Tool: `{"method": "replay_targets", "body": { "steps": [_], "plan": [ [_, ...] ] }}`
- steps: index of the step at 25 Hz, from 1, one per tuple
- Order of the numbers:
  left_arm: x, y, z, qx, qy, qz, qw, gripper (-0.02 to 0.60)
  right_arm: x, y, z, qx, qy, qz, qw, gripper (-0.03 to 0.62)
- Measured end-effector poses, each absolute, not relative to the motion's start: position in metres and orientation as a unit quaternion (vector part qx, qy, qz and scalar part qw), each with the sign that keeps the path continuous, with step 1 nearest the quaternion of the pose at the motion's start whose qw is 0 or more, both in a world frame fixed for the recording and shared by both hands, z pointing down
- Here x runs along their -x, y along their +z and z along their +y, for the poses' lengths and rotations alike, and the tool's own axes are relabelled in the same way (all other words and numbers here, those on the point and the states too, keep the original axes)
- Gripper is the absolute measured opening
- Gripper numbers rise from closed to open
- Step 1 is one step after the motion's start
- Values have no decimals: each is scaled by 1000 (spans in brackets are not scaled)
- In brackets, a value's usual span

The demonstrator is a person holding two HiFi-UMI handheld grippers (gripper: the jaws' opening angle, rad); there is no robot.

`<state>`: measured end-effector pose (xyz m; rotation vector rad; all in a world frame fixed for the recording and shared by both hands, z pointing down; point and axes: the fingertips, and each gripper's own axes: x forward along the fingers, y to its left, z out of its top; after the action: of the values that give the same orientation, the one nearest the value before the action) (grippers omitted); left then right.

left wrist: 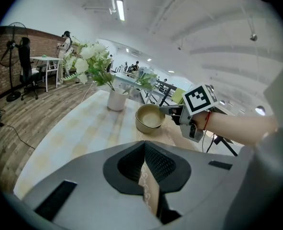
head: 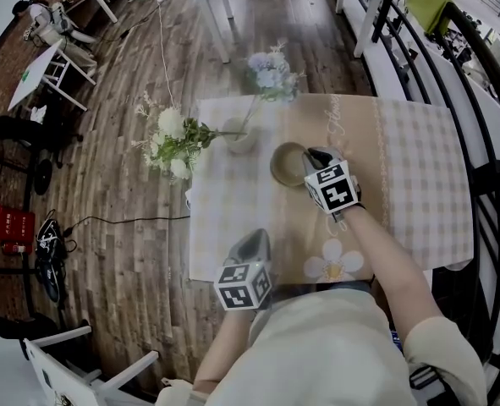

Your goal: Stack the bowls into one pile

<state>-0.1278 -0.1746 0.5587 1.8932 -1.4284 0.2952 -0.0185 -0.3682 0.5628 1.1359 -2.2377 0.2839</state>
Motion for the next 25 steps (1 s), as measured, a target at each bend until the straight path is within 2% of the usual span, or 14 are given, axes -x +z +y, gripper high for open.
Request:
{"method": "replay_targets", "body": {
  "steps": [8,15,25],
  "plan": [
    [133,556,-170,-740,114,-556,361,3,3,579,-363,-455,116,-822,321,12],
    [136,556,-165,-733,109,-565,364,3,-2,591,-356,-452,127,-817,334,38],
    [117,547,-158,-733,103,-572,353,3,-15,568,-323,-446,129,-836,294,38]
  ]
}}
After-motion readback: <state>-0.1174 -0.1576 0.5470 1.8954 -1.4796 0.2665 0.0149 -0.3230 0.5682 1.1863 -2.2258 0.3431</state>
